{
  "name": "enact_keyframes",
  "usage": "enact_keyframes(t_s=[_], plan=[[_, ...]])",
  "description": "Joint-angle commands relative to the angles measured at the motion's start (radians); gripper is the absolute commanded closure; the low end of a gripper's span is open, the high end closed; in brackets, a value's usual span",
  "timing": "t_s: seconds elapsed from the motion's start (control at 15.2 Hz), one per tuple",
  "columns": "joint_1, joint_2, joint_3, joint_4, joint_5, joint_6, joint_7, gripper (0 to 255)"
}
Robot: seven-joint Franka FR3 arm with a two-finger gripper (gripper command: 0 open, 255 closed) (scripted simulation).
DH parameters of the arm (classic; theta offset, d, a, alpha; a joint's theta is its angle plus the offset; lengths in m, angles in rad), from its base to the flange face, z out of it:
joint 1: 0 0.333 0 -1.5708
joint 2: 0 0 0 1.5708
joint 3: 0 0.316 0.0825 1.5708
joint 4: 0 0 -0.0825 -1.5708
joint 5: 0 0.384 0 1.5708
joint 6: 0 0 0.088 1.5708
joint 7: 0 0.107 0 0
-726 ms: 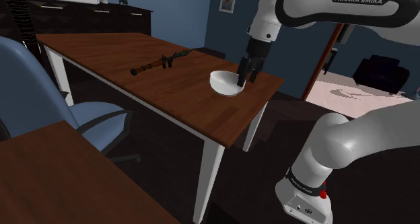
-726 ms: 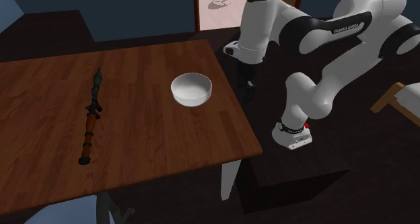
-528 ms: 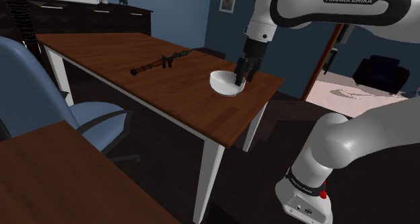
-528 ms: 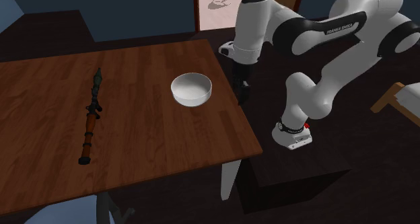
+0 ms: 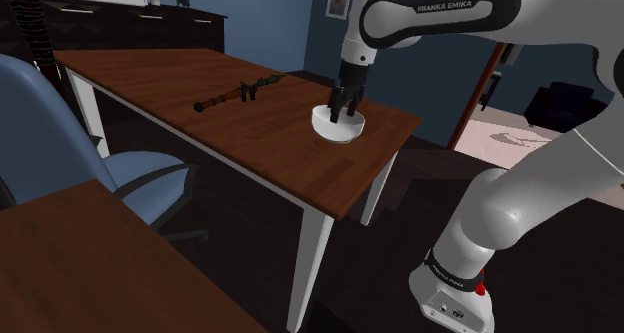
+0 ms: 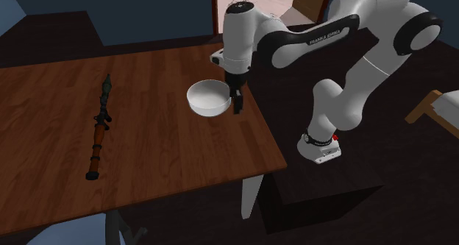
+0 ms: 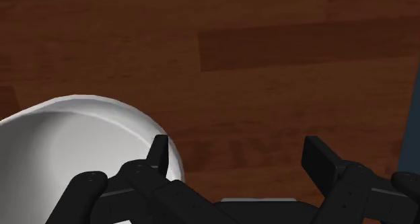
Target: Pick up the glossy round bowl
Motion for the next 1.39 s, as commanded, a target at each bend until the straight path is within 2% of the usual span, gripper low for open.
enact_keyframes(t_s=[0.0,0.33,0.92,0.99,1.32], plan=[[-0.009,0.079,-0.011,0.048,-0.019,0.029,-0.021,0],[-0.028,0.257,-0.032,0.179,-0.056,0.071,-0.062,0],[-0.028,0.276,-0.033,0.096,-0.058,0.173,-0.057,0],[-0.028,0.276,-0.032,0.096,-0.058,0.173,-0.056,255],[-0.028,0.277,-0.032,0.097,-0.058,0.173,-0.056,255]])
